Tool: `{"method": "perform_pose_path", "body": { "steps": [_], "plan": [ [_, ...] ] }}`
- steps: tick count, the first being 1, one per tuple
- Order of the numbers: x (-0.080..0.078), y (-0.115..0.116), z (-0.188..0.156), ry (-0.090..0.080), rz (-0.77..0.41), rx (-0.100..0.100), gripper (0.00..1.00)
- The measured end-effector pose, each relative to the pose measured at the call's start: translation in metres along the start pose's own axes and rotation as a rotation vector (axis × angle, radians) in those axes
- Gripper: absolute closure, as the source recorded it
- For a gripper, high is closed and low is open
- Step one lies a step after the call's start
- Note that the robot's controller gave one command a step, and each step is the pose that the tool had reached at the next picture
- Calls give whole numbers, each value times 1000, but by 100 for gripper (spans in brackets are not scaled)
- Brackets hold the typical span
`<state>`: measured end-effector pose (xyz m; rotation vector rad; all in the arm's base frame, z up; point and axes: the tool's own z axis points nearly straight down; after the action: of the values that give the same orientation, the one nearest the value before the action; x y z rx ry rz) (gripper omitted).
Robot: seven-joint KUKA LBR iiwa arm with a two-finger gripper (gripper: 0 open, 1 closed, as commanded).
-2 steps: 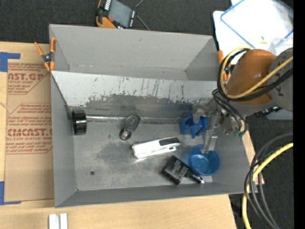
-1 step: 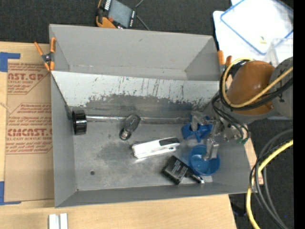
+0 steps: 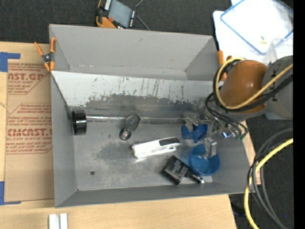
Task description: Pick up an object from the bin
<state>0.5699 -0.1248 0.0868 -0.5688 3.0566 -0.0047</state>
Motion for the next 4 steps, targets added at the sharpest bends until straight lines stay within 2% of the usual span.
{"method": "perform_pose_path", "body": {
  "steps": [1,2,3,4],
  "plan": [
    [-7,-3,9,-27,174,-10,100],
    [-7,-3,9,-27,174,-10,100],
    [-3,-2,-7,-18,176,-15,100],
    [16,26,9,-27,138,-10,100]
  ]
}}
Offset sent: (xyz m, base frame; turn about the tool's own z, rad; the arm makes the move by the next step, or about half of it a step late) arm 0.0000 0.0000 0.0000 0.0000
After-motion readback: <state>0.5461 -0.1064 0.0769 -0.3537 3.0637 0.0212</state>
